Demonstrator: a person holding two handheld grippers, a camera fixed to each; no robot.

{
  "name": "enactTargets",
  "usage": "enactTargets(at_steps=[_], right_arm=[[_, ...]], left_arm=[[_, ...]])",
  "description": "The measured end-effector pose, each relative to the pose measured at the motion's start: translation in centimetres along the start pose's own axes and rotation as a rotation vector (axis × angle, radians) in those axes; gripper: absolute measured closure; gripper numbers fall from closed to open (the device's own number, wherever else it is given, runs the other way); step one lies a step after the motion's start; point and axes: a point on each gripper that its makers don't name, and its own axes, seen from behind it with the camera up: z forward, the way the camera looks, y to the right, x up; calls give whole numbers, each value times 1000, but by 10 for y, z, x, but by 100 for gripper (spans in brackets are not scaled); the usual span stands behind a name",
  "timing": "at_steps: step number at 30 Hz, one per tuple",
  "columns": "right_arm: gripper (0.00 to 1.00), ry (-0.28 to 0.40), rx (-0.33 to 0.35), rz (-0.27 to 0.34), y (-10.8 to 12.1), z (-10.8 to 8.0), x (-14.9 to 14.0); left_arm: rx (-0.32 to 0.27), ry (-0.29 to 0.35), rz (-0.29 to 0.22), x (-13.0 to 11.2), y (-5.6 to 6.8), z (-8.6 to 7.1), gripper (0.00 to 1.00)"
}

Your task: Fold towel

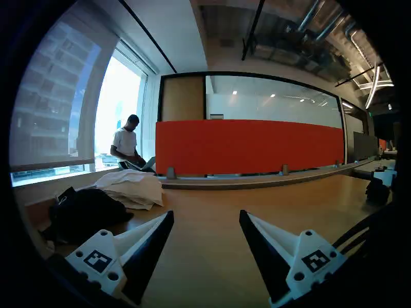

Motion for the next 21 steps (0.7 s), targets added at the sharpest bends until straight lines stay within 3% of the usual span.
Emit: enactTargets(at_steps=[21], right_arm=[[6,21,0,-42,-5,-4,3]], left_arm=[[0,0,0,-1,-1,-1,6]])
